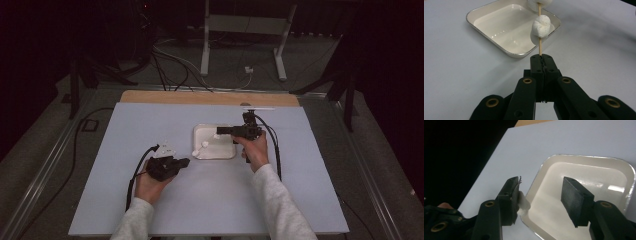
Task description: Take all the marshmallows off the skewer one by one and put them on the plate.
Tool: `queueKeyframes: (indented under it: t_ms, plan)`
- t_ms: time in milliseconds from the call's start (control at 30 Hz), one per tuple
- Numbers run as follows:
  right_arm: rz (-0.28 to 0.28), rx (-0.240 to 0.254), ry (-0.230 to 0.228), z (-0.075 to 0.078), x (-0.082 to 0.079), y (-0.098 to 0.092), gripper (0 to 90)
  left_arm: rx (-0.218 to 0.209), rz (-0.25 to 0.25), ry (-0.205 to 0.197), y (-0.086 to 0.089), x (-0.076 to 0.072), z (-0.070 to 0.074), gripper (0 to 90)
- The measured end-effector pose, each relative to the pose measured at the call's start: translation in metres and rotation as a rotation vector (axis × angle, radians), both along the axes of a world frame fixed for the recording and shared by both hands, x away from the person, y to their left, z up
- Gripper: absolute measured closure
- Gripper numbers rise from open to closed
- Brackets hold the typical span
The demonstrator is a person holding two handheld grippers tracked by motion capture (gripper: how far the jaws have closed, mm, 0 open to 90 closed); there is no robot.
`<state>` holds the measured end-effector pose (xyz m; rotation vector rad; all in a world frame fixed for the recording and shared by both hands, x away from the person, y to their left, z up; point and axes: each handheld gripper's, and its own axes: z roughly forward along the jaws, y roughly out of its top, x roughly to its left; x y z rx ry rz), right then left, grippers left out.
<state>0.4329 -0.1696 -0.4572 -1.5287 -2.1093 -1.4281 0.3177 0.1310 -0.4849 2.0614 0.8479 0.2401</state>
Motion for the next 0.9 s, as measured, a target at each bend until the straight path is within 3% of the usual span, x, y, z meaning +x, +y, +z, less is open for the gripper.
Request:
queueKeyframes:
  t_ms: [467,900]
  plan:
    - [0.023,0.081,0.022,-0.0001,-0.0008,0.0002,49.0,0.043,-0.003,0.021,-0.0055,0.0015,-0.0041,90.0]
    - [0.061,0.071,0.025,-0.001,-0.0025,0.0061,47.1,0.052,-0.004,0.025,-0.0081,0.0018,-0.0036,90.0]
